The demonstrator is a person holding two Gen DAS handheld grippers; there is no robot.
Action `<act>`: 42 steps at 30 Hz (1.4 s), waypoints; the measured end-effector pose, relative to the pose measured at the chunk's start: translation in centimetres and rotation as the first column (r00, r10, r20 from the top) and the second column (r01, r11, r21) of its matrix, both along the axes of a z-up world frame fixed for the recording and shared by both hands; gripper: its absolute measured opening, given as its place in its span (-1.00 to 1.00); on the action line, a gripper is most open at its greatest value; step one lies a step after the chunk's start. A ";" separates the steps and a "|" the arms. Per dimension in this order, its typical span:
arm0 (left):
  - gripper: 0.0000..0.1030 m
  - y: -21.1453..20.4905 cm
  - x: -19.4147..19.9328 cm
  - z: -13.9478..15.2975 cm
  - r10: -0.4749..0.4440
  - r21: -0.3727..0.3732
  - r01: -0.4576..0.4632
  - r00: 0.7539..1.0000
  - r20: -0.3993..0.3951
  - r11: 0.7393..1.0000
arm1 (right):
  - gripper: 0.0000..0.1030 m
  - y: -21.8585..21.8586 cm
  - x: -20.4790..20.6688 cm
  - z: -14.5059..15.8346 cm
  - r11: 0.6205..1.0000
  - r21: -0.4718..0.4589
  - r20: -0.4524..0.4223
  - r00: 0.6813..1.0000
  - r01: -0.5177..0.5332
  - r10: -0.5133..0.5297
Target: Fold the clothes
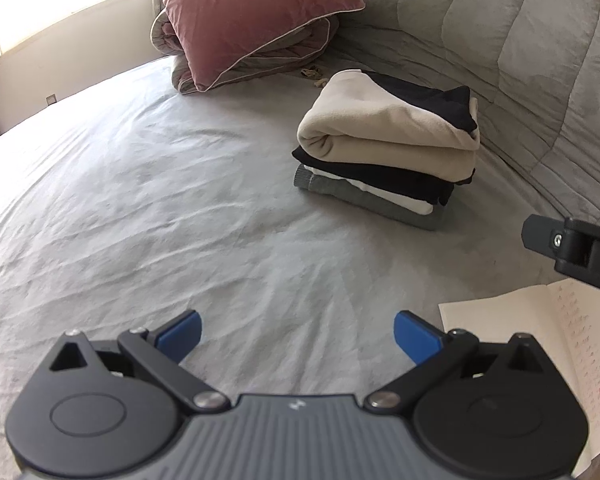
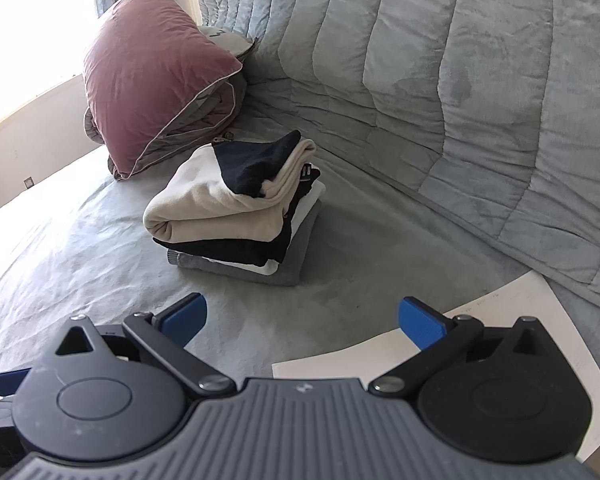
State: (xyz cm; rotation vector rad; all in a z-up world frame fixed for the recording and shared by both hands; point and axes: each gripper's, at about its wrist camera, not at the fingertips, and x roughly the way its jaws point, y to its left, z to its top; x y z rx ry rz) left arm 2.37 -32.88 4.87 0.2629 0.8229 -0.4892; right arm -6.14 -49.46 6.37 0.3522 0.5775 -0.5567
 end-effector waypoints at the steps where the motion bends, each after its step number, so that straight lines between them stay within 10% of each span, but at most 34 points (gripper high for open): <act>1: 0.99 0.1 0.0 0.1 0.002 -0.001 -0.002 1.000 0.000 1.000 | 1.00 0.0 0.0 0.0 1.000 0.003 0.002 1.000 -0.002 0.002; 42: 0.99 5.4 -1.6 2.0 0.064 -0.005 -0.064 0.998 0.008 0.998 | 1.00 4.7 0.7 2.2 0.992 -0.065 0.015 0.994 -0.110 0.111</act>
